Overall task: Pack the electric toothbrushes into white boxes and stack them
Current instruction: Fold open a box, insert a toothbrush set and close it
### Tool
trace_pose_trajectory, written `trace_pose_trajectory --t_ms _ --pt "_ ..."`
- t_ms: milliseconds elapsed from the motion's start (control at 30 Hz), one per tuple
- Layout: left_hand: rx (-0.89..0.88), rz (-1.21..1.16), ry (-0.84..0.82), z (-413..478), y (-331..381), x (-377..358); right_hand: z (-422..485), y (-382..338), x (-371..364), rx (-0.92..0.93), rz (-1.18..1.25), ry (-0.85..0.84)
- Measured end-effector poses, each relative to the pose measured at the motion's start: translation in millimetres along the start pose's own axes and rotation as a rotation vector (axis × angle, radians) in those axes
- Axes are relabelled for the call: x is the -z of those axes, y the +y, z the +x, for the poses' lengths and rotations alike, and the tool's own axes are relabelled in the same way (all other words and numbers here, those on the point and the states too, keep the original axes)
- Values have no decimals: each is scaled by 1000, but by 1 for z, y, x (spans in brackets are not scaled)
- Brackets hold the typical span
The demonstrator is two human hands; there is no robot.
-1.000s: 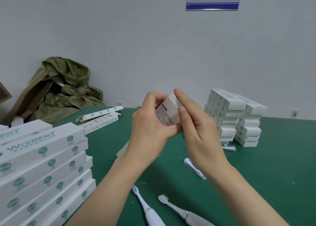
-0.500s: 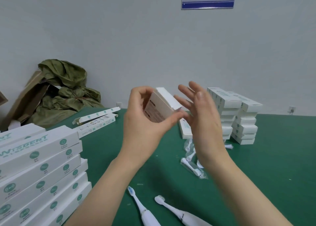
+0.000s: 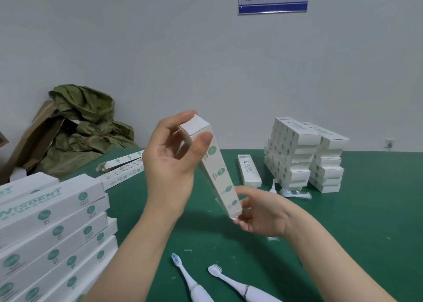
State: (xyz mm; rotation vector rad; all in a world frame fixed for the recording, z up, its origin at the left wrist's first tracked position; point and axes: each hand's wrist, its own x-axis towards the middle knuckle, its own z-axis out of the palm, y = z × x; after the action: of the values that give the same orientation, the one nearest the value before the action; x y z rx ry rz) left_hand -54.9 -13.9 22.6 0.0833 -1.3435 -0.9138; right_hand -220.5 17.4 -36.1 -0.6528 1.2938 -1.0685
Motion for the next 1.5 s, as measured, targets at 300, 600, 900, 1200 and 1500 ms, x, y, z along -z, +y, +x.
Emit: trace_pose_trajectory --t_ms 300,600,900,1200,1500 --pt "492 658 -40 18 -24 58 -16 -17 15 365 537 259" --pt "65 916 -516 -2 -21 20 -41 -27 -26 749 -213 486" --pt "-109 855 -571 -11 -21 13 -70 -35 -31 808 -201 361" --pt "-12 719 -333 -20 -12 -9 -68 -31 -38 858 -306 346" --pt "86 717 -561 -12 -6 5 -58 -29 -31 724 -101 133"
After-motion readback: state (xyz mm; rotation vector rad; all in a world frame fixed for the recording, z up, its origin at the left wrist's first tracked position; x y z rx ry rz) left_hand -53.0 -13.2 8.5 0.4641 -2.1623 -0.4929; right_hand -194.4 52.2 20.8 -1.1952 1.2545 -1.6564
